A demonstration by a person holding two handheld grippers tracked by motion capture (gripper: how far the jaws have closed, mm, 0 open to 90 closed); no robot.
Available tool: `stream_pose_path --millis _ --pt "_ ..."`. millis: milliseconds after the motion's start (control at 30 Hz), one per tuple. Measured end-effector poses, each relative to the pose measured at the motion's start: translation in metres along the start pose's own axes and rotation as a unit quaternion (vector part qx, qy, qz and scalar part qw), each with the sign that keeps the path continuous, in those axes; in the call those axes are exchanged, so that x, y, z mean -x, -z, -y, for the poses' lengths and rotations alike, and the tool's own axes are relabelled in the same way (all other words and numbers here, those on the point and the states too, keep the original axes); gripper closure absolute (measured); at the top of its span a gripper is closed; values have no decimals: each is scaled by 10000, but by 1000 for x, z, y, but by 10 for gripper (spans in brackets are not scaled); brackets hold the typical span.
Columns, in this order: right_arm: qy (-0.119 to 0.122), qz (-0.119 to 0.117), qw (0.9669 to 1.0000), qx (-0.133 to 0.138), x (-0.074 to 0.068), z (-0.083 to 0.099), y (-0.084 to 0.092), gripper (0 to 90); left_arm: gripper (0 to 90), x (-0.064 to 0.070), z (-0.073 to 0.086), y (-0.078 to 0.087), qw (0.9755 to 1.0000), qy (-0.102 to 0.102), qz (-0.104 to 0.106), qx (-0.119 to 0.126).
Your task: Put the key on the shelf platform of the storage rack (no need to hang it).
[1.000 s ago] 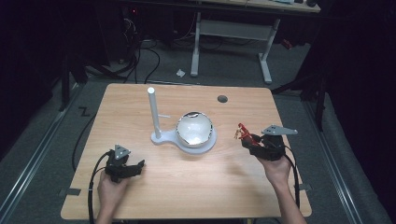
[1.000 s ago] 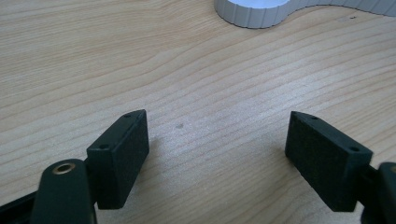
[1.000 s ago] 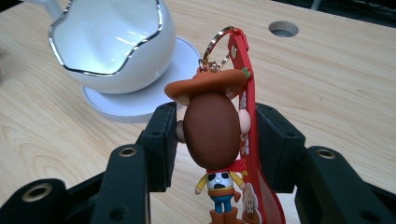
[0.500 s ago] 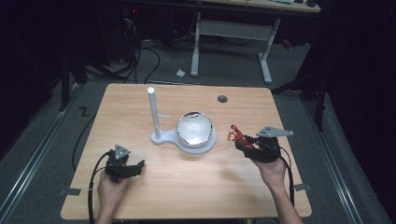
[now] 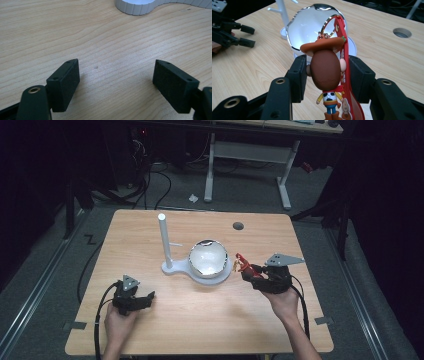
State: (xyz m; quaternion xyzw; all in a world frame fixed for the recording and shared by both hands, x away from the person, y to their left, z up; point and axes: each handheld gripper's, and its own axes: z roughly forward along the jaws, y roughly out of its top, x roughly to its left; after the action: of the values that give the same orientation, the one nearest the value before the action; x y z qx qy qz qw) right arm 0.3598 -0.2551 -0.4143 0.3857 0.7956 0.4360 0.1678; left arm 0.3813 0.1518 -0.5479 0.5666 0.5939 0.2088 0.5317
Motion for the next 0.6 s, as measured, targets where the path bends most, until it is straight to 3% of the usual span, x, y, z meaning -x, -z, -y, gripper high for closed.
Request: stream_pose_path --millis 600 --pt "255 -320 9991 -56 -17 -24 -26 530 219 0 0 0 10000 6 0 4"
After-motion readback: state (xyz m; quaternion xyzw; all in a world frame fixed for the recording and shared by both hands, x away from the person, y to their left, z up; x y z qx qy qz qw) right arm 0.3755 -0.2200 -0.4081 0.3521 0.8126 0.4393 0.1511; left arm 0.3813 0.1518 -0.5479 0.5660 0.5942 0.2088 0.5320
